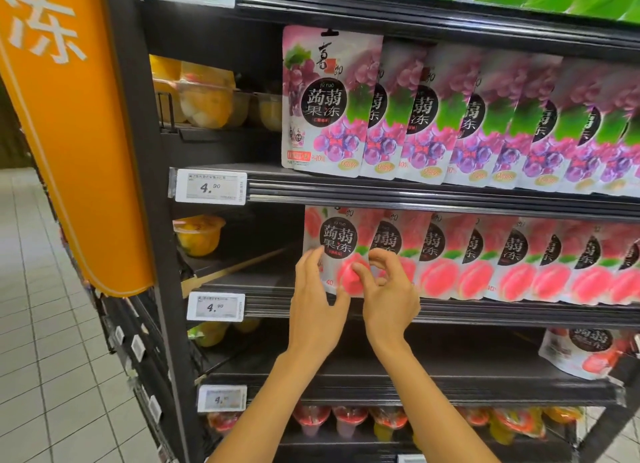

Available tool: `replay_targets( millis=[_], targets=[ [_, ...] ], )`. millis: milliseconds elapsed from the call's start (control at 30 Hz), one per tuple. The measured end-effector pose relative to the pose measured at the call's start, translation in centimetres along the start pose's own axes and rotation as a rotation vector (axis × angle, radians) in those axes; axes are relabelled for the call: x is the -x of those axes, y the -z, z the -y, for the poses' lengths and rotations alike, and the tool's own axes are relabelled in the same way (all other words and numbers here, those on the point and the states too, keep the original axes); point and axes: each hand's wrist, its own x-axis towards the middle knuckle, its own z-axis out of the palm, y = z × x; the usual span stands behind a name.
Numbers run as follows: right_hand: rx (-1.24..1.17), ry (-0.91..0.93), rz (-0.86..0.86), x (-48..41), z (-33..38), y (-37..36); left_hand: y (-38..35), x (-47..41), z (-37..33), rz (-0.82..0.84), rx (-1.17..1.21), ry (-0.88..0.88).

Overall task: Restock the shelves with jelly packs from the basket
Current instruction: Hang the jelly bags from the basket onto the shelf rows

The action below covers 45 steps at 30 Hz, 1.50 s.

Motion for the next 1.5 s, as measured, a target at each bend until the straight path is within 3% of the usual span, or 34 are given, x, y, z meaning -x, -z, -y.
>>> replay_targets(
  millis=[233, 433, 733, 900, 1033, 1233, 1333, 1500],
  targets=[
    [0.074, 0.106, -0.026, 0.3, -1.3, 0.2, -0.5, 0.4, 0.8, 0.055, -0.123, -0.007],
    [0.167, 0.157, -0.073, 0.2, -2.3, 1.0, -0.2, 0.5, 1.5, 0.011, -0.048, -0.032],
    [0.054, 0.089, -0.091, 3.6, -6.8, 3.4, -1.2, 3.7, 2.0, -0.056, 0.173, -0.097],
    [0.142, -0.121, 0.155, 10.1, -14.3, 7.3, -4.2, 8.9, 5.6, 0.116, 0.206, 0.087],
    [0.227, -0.415, 0.441, 16.2, -22.9, 12.0, -8.7, 15.7, 10.1, 0.238, 0.205, 0.366],
    [0.297, -0.739, 0.864, 23.7, -35.2, 17.8, -16.2, 29.0, 15.9, 0.288, 0.091, 0.768],
    [0.281, -0.870, 0.924, 27.5, -40.1, 19.7, -19.3, 35.7, 19.3, 0.367, 0.047, 0.870],
    [0.308, -0.891, 0.964, 34.0, -47.4, 20.9, -23.1, 45.7, 24.9, 0.394, -0.034, 0.970]
  ],
)
